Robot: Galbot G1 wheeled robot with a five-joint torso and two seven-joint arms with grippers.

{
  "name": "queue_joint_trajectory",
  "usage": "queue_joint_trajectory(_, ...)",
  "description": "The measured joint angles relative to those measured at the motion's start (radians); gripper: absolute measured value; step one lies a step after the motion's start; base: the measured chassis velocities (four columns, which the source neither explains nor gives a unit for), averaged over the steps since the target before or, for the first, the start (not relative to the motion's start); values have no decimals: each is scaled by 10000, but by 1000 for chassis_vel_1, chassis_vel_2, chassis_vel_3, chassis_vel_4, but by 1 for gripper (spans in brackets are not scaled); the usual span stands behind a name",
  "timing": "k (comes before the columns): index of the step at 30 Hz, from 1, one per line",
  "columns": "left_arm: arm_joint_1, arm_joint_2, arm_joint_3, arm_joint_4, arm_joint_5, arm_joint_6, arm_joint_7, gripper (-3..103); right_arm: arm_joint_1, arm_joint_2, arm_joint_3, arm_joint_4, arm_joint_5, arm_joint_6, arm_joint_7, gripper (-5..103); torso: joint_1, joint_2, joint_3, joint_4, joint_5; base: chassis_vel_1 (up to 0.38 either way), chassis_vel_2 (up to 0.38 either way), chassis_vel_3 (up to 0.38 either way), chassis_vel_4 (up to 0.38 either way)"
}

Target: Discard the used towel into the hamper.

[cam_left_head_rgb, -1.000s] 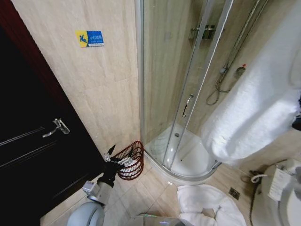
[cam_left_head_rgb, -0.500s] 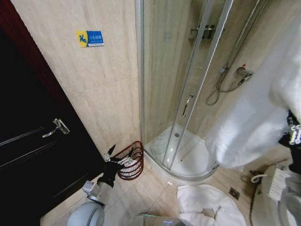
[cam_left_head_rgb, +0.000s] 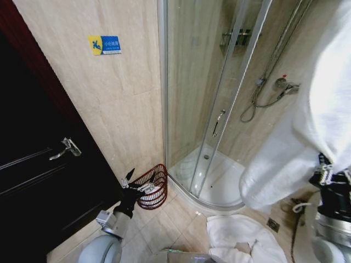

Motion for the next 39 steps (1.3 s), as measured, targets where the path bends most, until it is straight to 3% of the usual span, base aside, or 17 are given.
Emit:
queue_joint_trajectory(25,0,0,0,0,0,0,0,100,175,-138,212,1036,-408,5,300,6,0,0,1,0,2,0,0,0,0)
queue_joint_trajectory(30,0,0,0,0,0,0,-1,100,380,-529,577,1560,-804,21,1258,6,0,-1,1,1,3,0,0,0,0)
queue_joint_trajectory(39,1,0,0,0,0,0,0,100,545,-689,942,2562,-1000,-214,1974,6,-4,1,-1,0,-8,0,0,0,0)
